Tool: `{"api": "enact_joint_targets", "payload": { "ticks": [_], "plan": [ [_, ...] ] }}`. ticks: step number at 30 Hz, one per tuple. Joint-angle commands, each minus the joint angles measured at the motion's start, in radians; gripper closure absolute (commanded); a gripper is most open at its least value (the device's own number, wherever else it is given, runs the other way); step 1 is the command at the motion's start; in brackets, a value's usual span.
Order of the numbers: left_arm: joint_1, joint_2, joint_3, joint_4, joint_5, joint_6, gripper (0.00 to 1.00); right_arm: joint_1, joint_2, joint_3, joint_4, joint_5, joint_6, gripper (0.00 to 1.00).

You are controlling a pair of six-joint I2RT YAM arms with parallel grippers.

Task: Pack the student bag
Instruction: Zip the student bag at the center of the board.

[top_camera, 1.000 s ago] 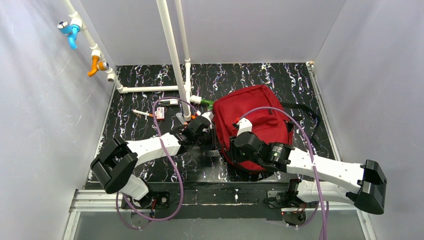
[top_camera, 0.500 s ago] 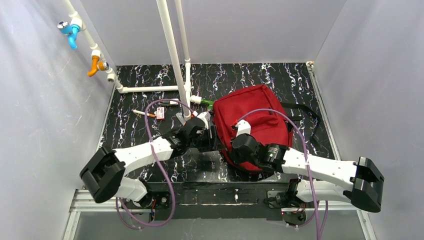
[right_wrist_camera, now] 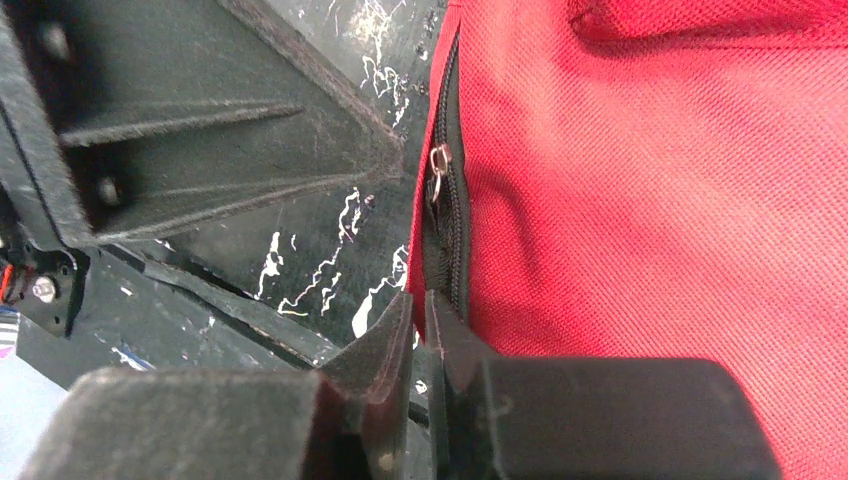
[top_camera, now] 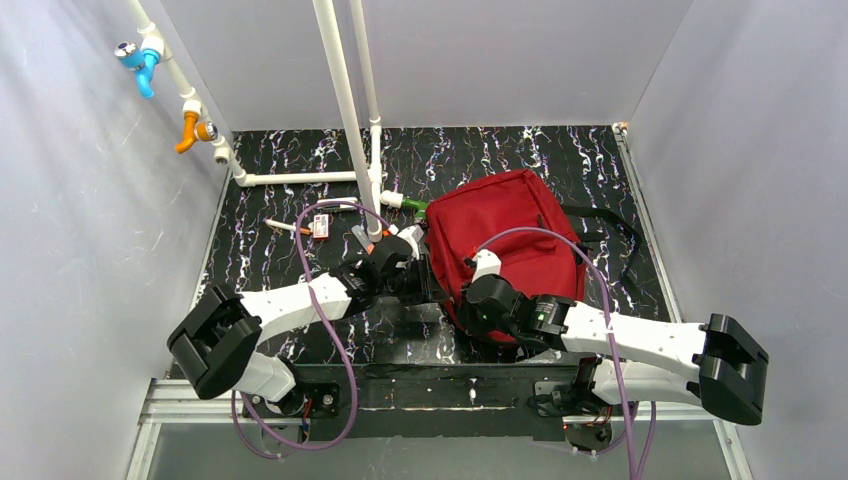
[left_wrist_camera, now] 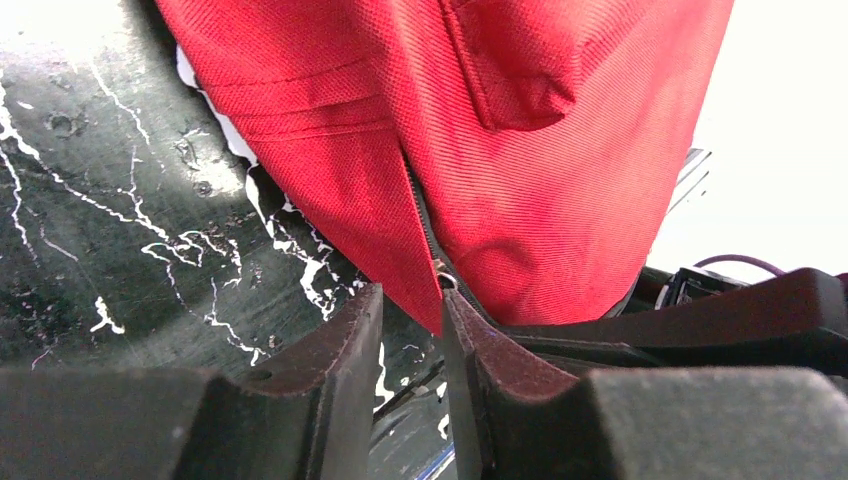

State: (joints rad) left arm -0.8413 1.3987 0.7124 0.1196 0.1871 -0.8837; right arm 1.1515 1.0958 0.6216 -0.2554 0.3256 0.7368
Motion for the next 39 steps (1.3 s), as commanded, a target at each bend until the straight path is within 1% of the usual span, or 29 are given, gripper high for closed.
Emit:
{"api": "enact_joint_targets", "payload": {
  "ticks": [1, 3, 5, 6, 7, 9, 10, 11, 12, 14, 18, 20, 23, 24, 25, 26, 27, 30, 36, 39],
  "plan": [
    [0.0, 0.002, -0.008, 0.055, 0.032, -0.007, 0.73, -0.003, -0.029, -0.029, 0.072, -0.001, 0.024, 0.78],
    [-0.001, 0.007, -0.016, 0.07, 0.043, -0.023, 0.71, -0.003, -0.027, -0.018, 0.053, 0.024, 0.01, 0.77],
    [0.0, 0.002, -0.03, 0.103, 0.058, -0.032, 0.64, -0.003, -0.025, 0.001, 0.029, 0.041, -0.007, 0.77],
    [-0.001, -0.004, -0.036, 0.109, 0.058, -0.033, 0.58, -0.003, -0.027, 0.005, 0.027, 0.05, -0.011, 0.77],
    [0.0, -0.009, -0.037, 0.11, 0.055, -0.029, 0.54, -0.003, -0.029, 0.005, 0.031, 0.055, -0.012, 0.79],
    [0.0, -0.021, -0.035, 0.109, 0.047, -0.022, 0.48, -0.003, -0.033, 0.0, 0.054, 0.039, -0.011, 0.88],
    [-0.001, -0.02, -0.033, 0.11, 0.043, -0.021, 0.48, -0.003, -0.033, -0.007, 0.075, 0.018, -0.012, 0.95],
    [0.0, -0.01, -0.028, 0.11, 0.042, -0.021, 0.48, -0.003, -0.033, -0.02, 0.106, -0.009, -0.013, 0.99],
    [0.001, 0.007, -0.021, 0.11, 0.047, -0.023, 0.51, -0.003, -0.034, -0.034, 0.136, -0.031, -0.012, 0.99],
    [0.0, 0.042, -0.012, 0.11, 0.065, -0.036, 0.63, -0.003, -0.036, -0.058, 0.174, -0.063, 0.01, 0.99],
    [0.001, 0.068, -0.031, 0.135, 0.069, -0.049, 0.8, -0.003, -0.052, -0.103, 0.238, -0.095, 0.045, 0.99],
    [0.001, 0.063, -0.031, 0.134, 0.074, -0.038, 0.87, -0.005, -0.062, -0.101, 0.215, -0.082, 0.054, 0.99],
    [0.002, 0.059, -0.023, 0.135, 0.083, -0.021, 0.93, -0.008, -0.102, -0.075, 0.145, -0.024, 0.03, 0.99],
    [0.002, 0.06, -0.022, 0.135, 0.082, -0.017, 0.96, -0.011, -0.12, -0.067, 0.119, 0.0, 0.023, 0.99],
    [0.001, 0.058, -0.024, 0.135, 0.081, -0.014, 1.0, -0.018, -0.137, -0.056, 0.093, 0.023, 0.019, 0.93],
    [0.001, 0.054, -0.026, 0.136, 0.083, -0.014, 1.0, -0.025, -0.149, -0.044, 0.067, 0.042, 0.017, 0.85],
    [0.002, 0.047, -0.029, 0.138, 0.086, -0.012, 1.0, -0.032, -0.156, -0.036, 0.051, 0.048, 0.008, 0.83],
    [0.001, 0.03, -0.037, 0.144, 0.093, 0.009, 1.0, -0.061, -0.141, -0.025, 0.047, 0.047, -0.023, 0.82],
    [0.001, 0.006, -0.045, 0.154, 0.088, 0.015, 1.0, -0.096, -0.015, -0.001, 0.099, -0.008, -0.053, 0.81],
    [0.002, 0.009, -0.047, 0.17, 0.093, -0.011, 1.0, -0.098, 0.007, 0.01, 0.114, -0.017, -0.06, 0.73]
  ]
}}
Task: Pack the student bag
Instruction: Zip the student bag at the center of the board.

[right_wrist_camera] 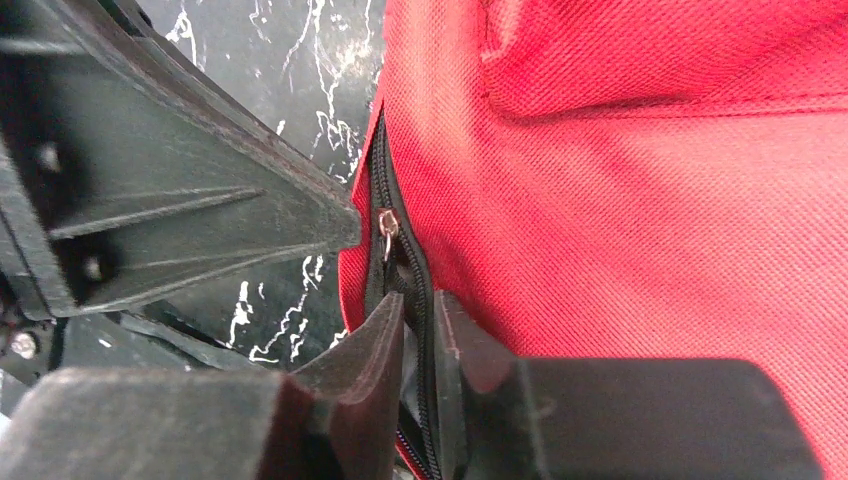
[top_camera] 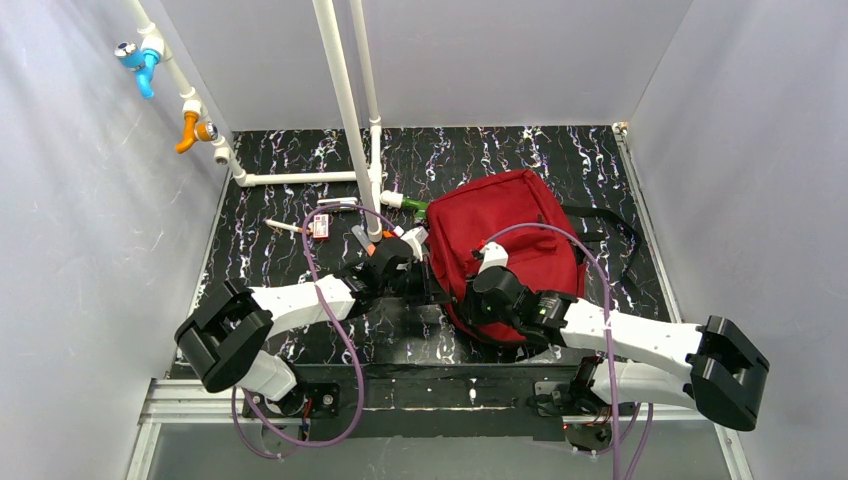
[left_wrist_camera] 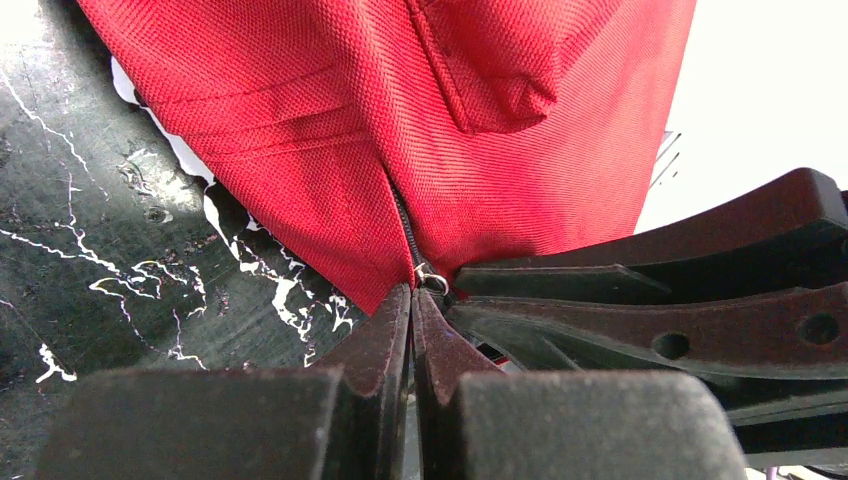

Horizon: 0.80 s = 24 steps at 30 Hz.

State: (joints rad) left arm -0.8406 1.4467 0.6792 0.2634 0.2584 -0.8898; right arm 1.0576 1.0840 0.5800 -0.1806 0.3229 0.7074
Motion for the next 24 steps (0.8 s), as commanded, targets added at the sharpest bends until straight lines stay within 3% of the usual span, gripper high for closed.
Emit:
{"api": "enact_joint_targets", "payload": {
  "ticks": [1, 9, 16, 20, 24],
  "plan": [
    [0.001, -0.033, -0.011, 0.035, 0.031, -0.007, 1.0, -0.004, 0.02, 0.052, 0.046, -0.015, -0.036, 0.72],
    [0.001, -0.005, 0.004, 0.037, 0.065, -0.011, 1.0, -0.006, 0.002, 0.022, 0.136, -0.06, -0.059, 0.69],
    [0.004, -0.023, -0.012, 0.039, 0.066, -0.009, 1.0, -0.026, -0.103, -0.064, 0.212, -0.047, 0.018, 0.7],
    [0.005, -0.023, -0.004, 0.039, 0.079, -0.009, 1.0, -0.05, -0.077, -0.075, 0.236, -0.068, 0.025, 0.82],
    [0.005, -0.032, -0.015, 0.04, 0.074, -0.014, 1.0, -0.059, -0.039, -0.061, 0.222, -0.088, 0.013, 0.84]
  ]
}}
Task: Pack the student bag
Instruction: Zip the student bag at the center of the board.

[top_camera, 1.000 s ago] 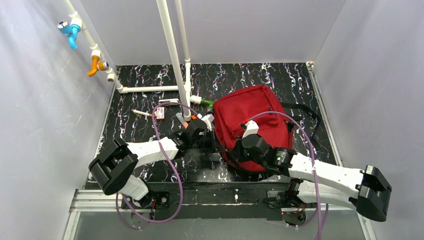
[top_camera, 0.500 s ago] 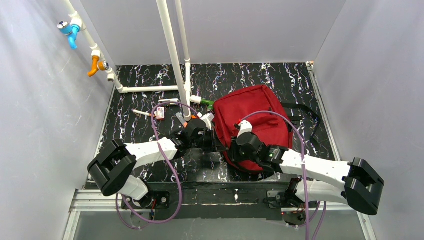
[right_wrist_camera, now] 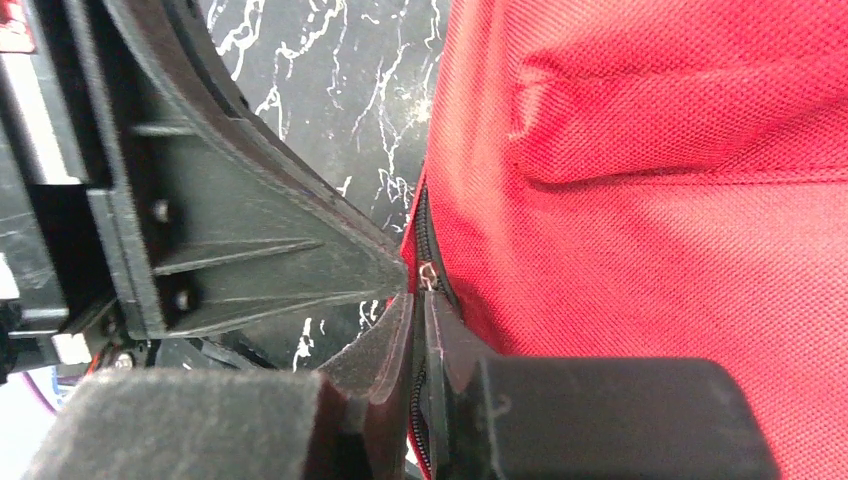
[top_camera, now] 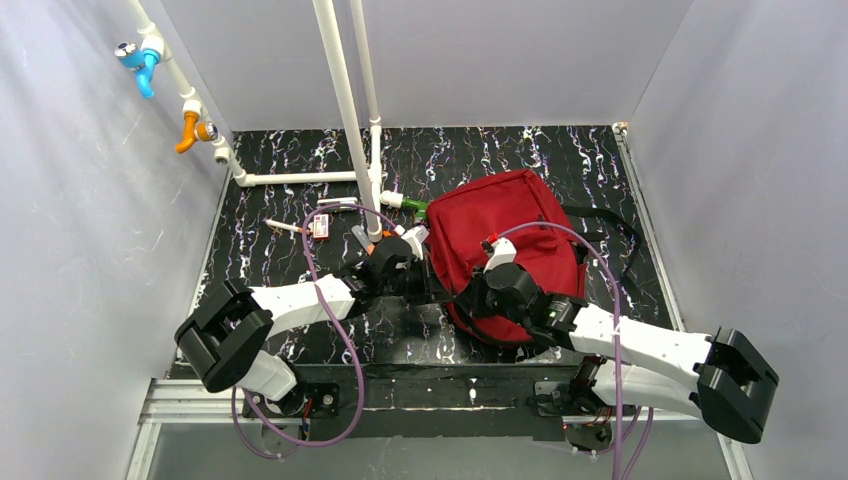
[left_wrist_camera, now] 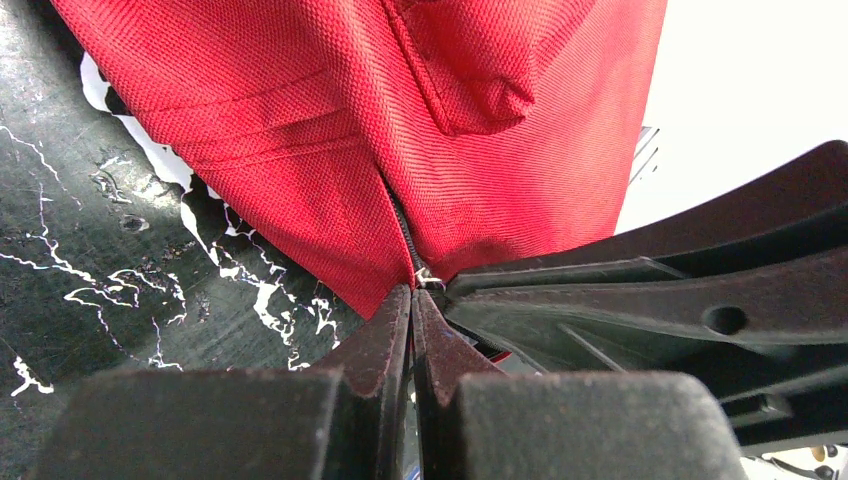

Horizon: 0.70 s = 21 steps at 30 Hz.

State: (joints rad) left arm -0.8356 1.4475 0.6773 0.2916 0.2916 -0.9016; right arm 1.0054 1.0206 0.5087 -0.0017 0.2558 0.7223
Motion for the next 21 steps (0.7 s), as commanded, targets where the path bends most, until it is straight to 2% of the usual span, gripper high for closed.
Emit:
{"api": "enact_joint_targets", "payload": {
  "ticks": [1, 9, 12, 17, 21],
  "plan": [
    [0.0, -0.035, -0.016, 0.012, 0.039, -0.002, 1.0, -0.007, 0.03, 0.009, 0.048, -0.034, -0.004, 0.83],
    [0.0, -0.017, 0.002, 0.011, 0.05, 0.009, 1.0, -0.007, 0.077, -0.03, 0.087, -0.129, 0.026, 0.78],
    [0.002, -0.02, -0.005, 0.01, 0.049, 0.007, 1.0, -0.007, 0.061, -0.034, 0.041, -0.114, 0.023, 0.74],
    [0.002, -0.026, -0.004, 0.009, 0.065, 0.013, 1.0, -0.007, 0.008, -0.066, 0.038, -0.068, 0.026, 0.62],
    [0.001, -0.012, -0.002, 0.009, 0.08, 0.002, 1.0, -0.007, 0.044, -0.066, 0.093, -0.093, 0.014, 0.6]
  ]
}}
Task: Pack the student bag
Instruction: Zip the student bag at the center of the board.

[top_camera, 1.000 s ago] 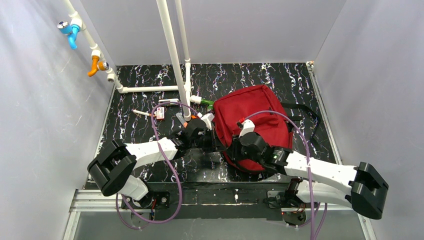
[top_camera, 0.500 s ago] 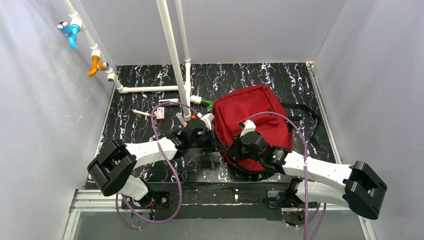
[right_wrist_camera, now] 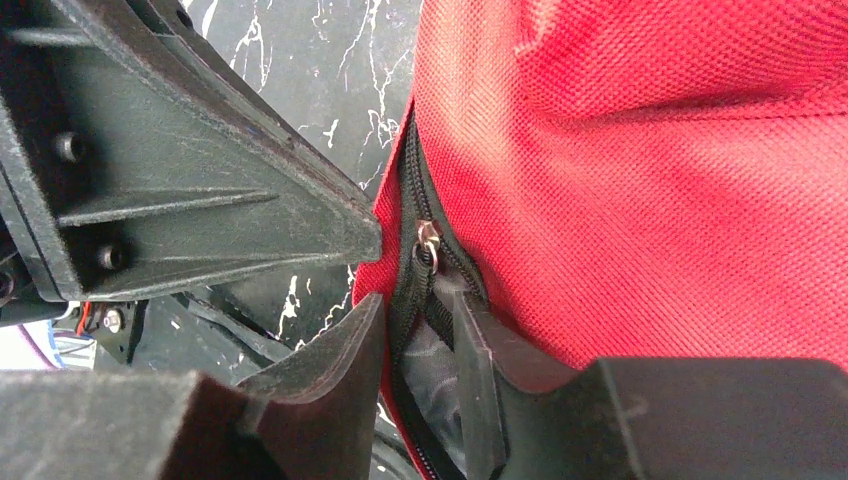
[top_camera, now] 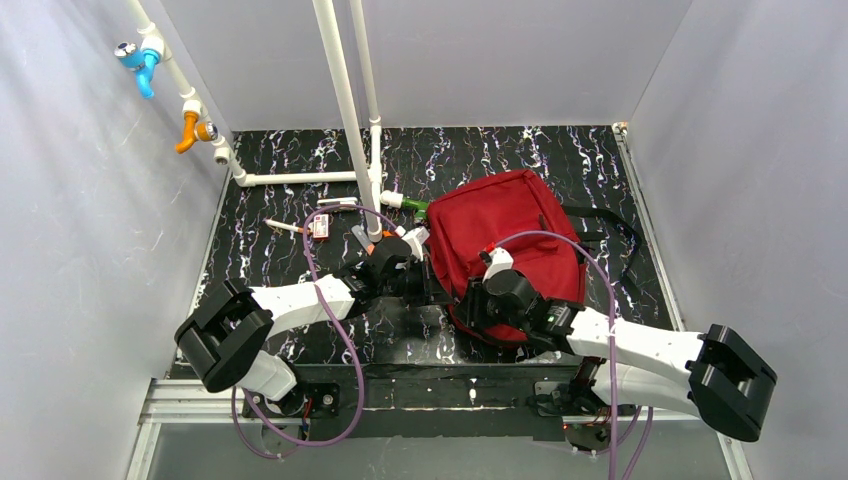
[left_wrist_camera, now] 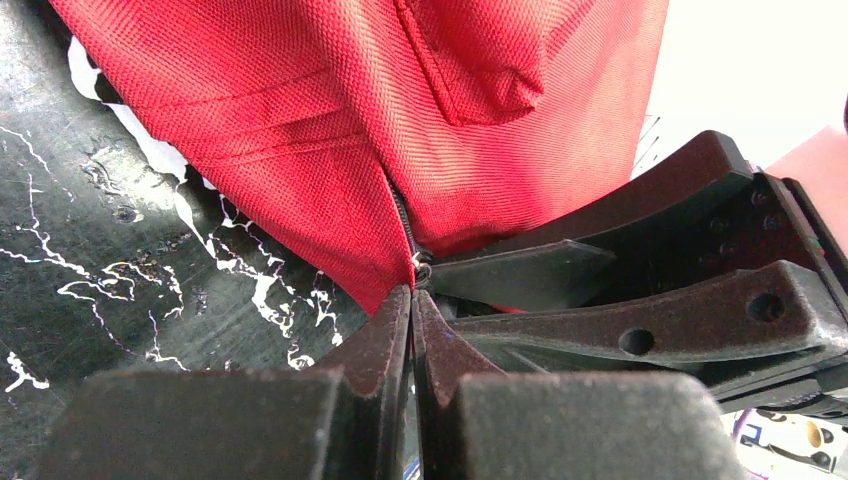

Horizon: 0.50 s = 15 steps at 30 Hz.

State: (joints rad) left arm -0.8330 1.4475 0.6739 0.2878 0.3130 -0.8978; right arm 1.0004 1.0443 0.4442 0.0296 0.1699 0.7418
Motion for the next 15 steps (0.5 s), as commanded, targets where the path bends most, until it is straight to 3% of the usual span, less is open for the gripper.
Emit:
{"api": "enact_joint_targets", "payload": {
  "ticks": [1, 6, 11, 15],
  "plan": [
    [-0.001, -0.011, 0.0, 0.013, 0.057, -0.005, 1.0, -0.002, 0.036, 0.007, 0.068, -0.009, -0.012, 0.59],
    [-0.001, -0.022, -0.008, 0.013, 0.046, -0.001, 1.0, -0.002, 0.091, 0.047, 0.087, 0.033, -0.059, 0.6],
    [-0.001, -0.028, -0.018, 0.008, 0.033, -0.001, 1.0, -0.002, 0.113, 0.108, -0.002, 0.061, -0.119, 0.83],
    [0.003, -0.042, -0.036, -0.002, 0.001, 0.01, 1.0, -0.002, 0.033, 0.114, -0.111, 0.065, -0.135, 0.86]
  ]
}}
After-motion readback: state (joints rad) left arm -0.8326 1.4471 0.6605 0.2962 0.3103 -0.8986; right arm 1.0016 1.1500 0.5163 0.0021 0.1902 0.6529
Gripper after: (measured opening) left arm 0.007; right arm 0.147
